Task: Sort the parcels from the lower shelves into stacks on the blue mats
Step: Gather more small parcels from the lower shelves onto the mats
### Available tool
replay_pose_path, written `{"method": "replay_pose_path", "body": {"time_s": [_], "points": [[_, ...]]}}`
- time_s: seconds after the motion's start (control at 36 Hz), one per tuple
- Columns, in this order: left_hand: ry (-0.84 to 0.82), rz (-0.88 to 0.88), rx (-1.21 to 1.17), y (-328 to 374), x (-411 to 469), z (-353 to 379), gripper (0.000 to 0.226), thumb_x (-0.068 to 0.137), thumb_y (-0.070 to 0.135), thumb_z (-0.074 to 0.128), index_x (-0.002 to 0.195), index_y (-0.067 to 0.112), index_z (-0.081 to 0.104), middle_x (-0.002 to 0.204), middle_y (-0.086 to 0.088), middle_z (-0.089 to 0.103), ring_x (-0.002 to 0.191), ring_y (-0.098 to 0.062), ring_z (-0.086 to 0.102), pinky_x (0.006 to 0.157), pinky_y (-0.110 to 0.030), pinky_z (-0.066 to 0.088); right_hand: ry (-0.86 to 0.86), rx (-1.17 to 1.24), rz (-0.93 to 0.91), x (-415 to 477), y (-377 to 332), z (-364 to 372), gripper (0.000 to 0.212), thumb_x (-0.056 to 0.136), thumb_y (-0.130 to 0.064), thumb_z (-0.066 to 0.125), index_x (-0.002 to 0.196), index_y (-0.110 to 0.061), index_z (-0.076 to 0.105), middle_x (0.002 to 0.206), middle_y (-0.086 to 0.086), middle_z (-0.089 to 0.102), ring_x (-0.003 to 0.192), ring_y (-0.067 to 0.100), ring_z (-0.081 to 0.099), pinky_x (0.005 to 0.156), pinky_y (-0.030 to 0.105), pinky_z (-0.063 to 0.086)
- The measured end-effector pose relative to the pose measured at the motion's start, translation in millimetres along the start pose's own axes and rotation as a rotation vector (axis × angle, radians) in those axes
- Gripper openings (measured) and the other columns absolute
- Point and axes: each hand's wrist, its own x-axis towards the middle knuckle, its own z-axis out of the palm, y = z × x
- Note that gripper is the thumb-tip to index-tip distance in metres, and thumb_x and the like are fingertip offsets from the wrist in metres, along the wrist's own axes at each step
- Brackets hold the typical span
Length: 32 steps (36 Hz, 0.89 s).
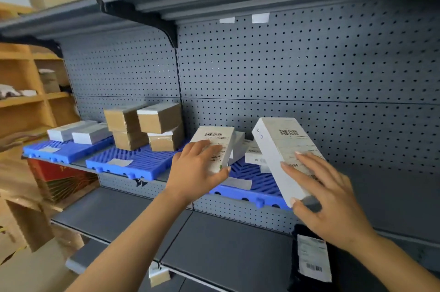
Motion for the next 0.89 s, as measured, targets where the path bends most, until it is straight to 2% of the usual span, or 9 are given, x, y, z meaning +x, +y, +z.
{"method": "replay_pose_path", "body": {"time_s": [0.14, 0.31, 0.42, 0.47, 0.61, 0.69, 0.78, 0.83, 0.89], "points": [[-0.033, 0.067, -0.006, -21.0, 48.6, 20.4, 0.075, 0.071, 0.073, 0.035, 0.128, 0.029, 0.058, 0.133, 0.003, 0.053, 0.125, -0.021, 0.046, 0.094, -0.044, 0.044, 0.011, -0.039, 0.035, 29.8, 1.1, 20.1, 0.069, 0.077, -0.045, 0.047, 0.141, -0.056, 0.025, 0.150, -0.017, 0.027, 0.141, -0.003, 0.008, 0.099, 0.044, 0.023], [-0.131, 0.108, 0.030, -36.3, 94.8, 45.5, 0.077, 0.071, 0.073, 0.028, 0.132, 0.032, 0.052, 0.135, 0.010, 0.049, 0.125, -0.016, 0.040, 0.096, -0.043, 0.043, 0.004, -0.100, 0.067, 59.7, 2.7, 40.7, 0.068, 0.077, -0.047, 0.047, 0.142, -0.054, 0.026, 0.150, -0.014, 0.028, 0.140, 0.009, 0.018, 0.097, 0.044, 0.026], [-0.283, 0.115, 0.077, -43.4, 113.9, 60.8, 0.064, 0.082, 0.070, 0.041, 0.136, 0.034, 0.045, 0.140, 0.010, 0.044, 0.129, -0.017, 0.035, 0.099, -0.045, 0.039, -0.011, -0.129, 0.081, 69.5, 5.2, 48.7, 0.067, 0.078, -0.049, 0.047, 0.142, -0.053, 0.026, 0.151, -0.014, 0.028, 0.140, 0.010, 0.020, 0.096, 0.042, 0.027], [-0.331, 0.125, 0.072, -45.2, 120.3, 63.0, 0.066, 0.084, 0.071, 0.043, 0.138, 0.033, 0.042, 0.143, 0.011, 0.042, 0.131, -0.017, 0.032, 0.101, -0.048, 0.038, -0.020, -0.135, 0.084, 72.2, 7.2, 51.1, 0.067, 0.079, -0.050, 0.047, 0.142, -0.054, 0.024, 0.152, -0.015, 0.027, 0.141, 0.010, 0.019, 0.096, 0.043, 0.028], [-0.434, 0.176, 0.147, -45.3, 125.0, 63.3, 0.084, 0.080, 0.079, 0.038, 0.150, 0.035, 0.021, 0.156, 0.010, 0.023, 0.143, -0.015, 0.018, 0.110, -0.050, 0.022, -0.035, -0.159, 0.084, 73.8, 11.2, 49.3, 0.067, 0.080, -0.050, 0.047, 0.142, -0.055, 0.024, 0.151, -0.017, 0.026, 0.141, 0.008, 0.019, 0.095, 0.041, 0.027], [-0.354, 0.201, 0.133, -46.2, 121.4, 65.8, 0.089, 0.077, 0.083, 0.032, 0.150, 0.036, 0.016, 0.157, 0.008, 0.021, 0.144, -0.014, 0.015, 0.115, -0.055, 0.013, -0.038, -0.155, 0.082, 72.9, 11.2, 44.1, 0.067, 0.079, -0.049, 0.047, 0.142, -0.055, 0.025, 0.151, -0.018, 0.026, 0.141, 0.007, 0.018, 0.096, 0.041, 0.026], [-0.105, 0.308, 0.036, -40.0, 107.5, 65.5, 0.088, 0.076, 0.080, 0.034, 0.149, 0.032, 0.022, 0.147, 0.006, 0.041, 0.136, -0.016, 0.032, 0.111, -0.059, 0.025, -0.033, -0.133, 0.070, 70.2, 10.0, 37.0, 0.067, 0.078, -0.048, 0.048, 0.141, -0.054, 0.026, 0.150, -0.016, 0.029, 0.140, 0.008, 0.019, 0.096, 0.041, 0.027], [0.006, 0.371, -0.047, -27.8, 91.9, 60.1, 0.086, 0.079, 0.074, 0.043, 0.149, 0.030, 0.019, 0.140, 0.005, 0.048, 0.128, -0.016, 0.040, 0.107, -0.054, 0.033, -0.038, -0.127, 0.050, 68.2, 8.1, 31.9, 0.068, 0.077, -0.047, 0.048, 0.141, -0.053, 0.027, 0.150, -0.016, 0.029, 0.140, 0.007, 0.019, 0.096, 0.040, 0.026], [0.012, 0.390, -0.111, -12.1, 72.5, 51.4, 0.097, 0.078, 0.070, 0.051, 0.153, 0.028, 0.005, 0.141, 0.005, 0.045, 0.127, -0.015, 0.040, 0.109, -0.043, 0.032, -0.045, -0.113, 0.024, 65.5, 4.9, 27.2, 0.068, 0.076, -0.046, 0.048, 0.141, -0.051, 0.028, 0.150, -0.016, 0.030, 0.140, 0.007, 0.019, 0.096, 0.039, 0.026]]}}
